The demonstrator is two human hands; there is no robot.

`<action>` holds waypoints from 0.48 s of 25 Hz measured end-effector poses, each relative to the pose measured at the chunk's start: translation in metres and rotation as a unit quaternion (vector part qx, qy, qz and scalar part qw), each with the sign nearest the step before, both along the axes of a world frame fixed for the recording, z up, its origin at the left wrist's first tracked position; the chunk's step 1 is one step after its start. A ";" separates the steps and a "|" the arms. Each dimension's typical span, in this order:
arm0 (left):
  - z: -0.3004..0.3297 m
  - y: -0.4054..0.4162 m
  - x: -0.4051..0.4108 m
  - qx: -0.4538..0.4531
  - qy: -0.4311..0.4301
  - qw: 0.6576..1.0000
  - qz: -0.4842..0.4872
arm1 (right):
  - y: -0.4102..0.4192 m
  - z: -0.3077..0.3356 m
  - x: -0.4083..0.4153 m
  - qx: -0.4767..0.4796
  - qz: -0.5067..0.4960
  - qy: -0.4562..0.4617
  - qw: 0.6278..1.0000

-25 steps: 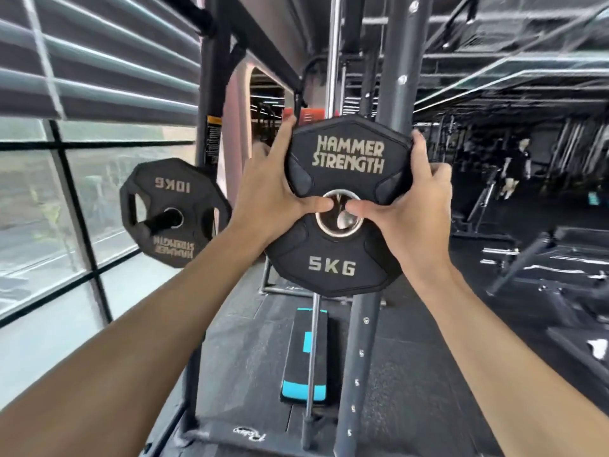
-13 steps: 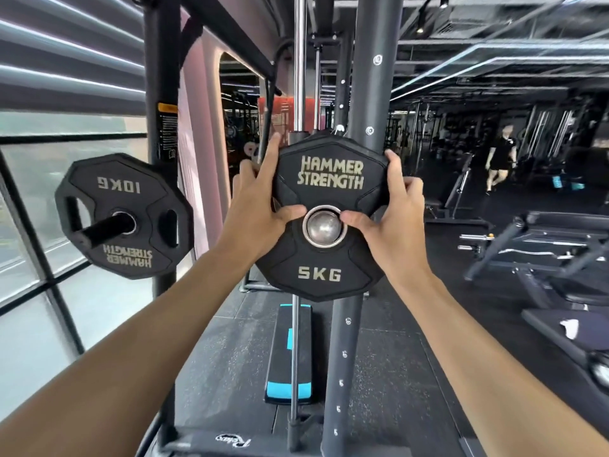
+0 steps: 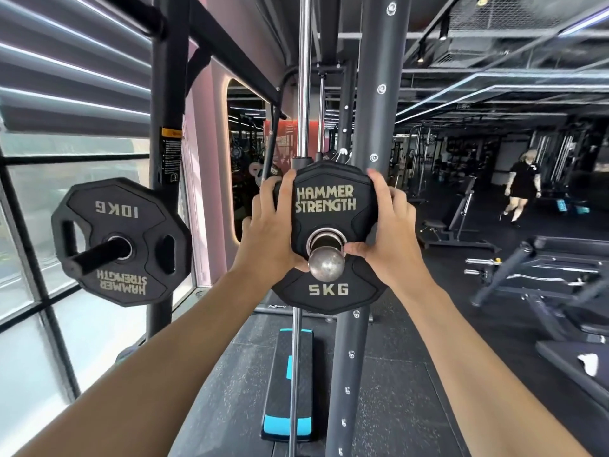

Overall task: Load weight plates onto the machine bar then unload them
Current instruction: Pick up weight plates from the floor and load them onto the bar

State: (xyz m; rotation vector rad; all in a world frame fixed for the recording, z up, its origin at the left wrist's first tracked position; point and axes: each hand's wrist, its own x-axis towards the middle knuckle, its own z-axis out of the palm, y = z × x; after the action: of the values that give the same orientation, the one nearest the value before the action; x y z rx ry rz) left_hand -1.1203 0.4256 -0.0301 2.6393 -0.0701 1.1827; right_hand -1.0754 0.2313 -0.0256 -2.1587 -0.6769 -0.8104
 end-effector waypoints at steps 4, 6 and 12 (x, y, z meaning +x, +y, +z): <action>0.003 0.005 0.020 0.007 -0.001 1.000 0.003 | 0.003 0.000 0.019 -0.003 -0.001 0.011 1.000; 0.007 0.007 0.028 0.018 0.016 1.000 0.005 | 0.007 -0.003 0.029 0.016 -0.006 0.014 1.000; 0.020 0.012 0.060 0.084 0.027 0.996 0.030 | 0.018 -0.020 0.058 0.107 -0.004 0.029 0.994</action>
State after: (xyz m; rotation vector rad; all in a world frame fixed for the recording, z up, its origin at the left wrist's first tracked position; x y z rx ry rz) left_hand -1.0608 0.4374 -0.0106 2.8356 -0.0859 1.1716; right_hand -1.0171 0.2497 -0.0455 -1.9836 -0.5269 -0.7829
